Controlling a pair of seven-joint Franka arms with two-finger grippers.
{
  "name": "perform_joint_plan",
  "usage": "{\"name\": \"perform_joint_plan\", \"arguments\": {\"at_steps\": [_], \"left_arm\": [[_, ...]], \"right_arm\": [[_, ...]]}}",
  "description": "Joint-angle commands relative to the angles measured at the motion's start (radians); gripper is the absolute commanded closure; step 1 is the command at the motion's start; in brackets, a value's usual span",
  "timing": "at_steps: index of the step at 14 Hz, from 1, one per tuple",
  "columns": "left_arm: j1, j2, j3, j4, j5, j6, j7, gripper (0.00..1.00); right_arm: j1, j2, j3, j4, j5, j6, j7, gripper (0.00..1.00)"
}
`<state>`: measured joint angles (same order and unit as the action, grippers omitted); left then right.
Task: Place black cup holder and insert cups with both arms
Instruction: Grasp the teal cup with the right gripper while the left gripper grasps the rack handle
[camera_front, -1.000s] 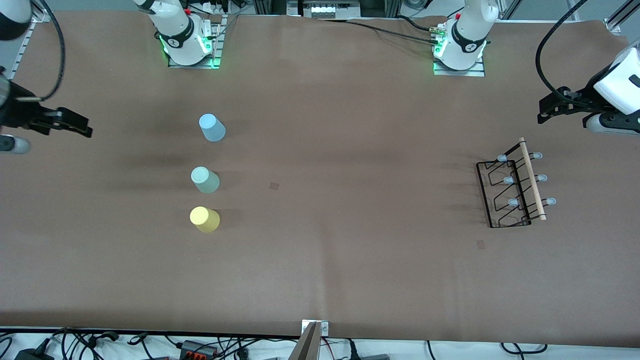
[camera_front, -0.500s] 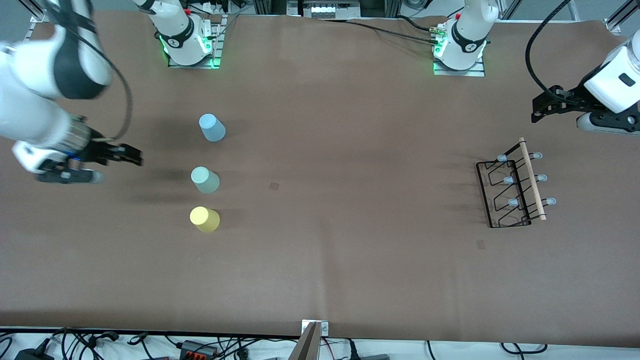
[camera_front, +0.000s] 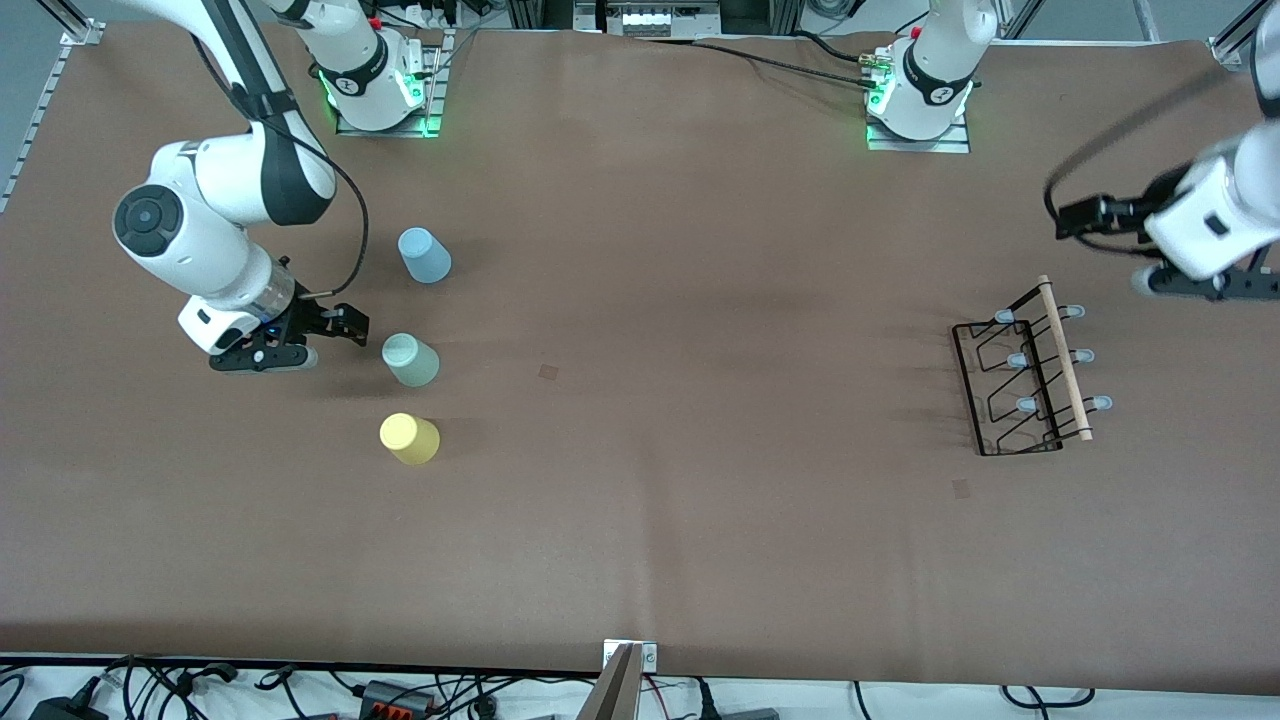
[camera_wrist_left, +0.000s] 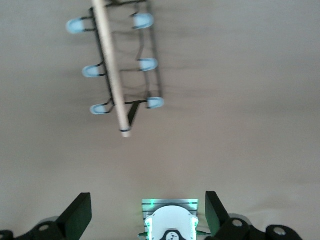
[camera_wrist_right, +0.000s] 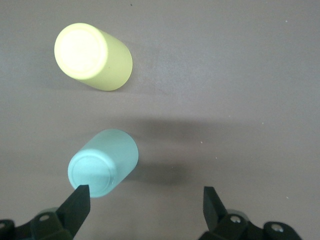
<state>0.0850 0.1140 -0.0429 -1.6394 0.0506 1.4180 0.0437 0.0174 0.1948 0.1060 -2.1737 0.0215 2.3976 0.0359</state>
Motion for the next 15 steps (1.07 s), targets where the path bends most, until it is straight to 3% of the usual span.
{"name": "perform_joint_plan", "arguments": {"at_steps": [1,5,9,13,15], "left_arm": [[0.039,0.055,-0.002,-0.047,0.072,0.170,0.004,0.00],[0.070,0.046,-0.002,-0.295,0.115,0.591,0.005,0.00],[0.096,0.046,-0.003,-0.430,0.115,0.789,0.005,0.02],[0.098,0.046,-0.003,-0.494,0.115,0.894,0.004,0.46],[0.098,0.042,-0.009,-0.491,0.115,0.891,0.004,0.61]], "right_arm": [[0.048,0.035,-0.002,-0.005,0.014,0.081,0.015,0.00],[0.084,0.078,-0.002,0.012,0.008,0.121,0.018,0.00],[0.118,0.083,-0.002,0.020,0.008,0.118,0.018,0.00],[0.119,0.120,-0.002,0.020,0.011,0.109,0.022,0.00],[0.122,0.127,-0.002,0.022,0.011,0.109,0.022,0.00]]}}
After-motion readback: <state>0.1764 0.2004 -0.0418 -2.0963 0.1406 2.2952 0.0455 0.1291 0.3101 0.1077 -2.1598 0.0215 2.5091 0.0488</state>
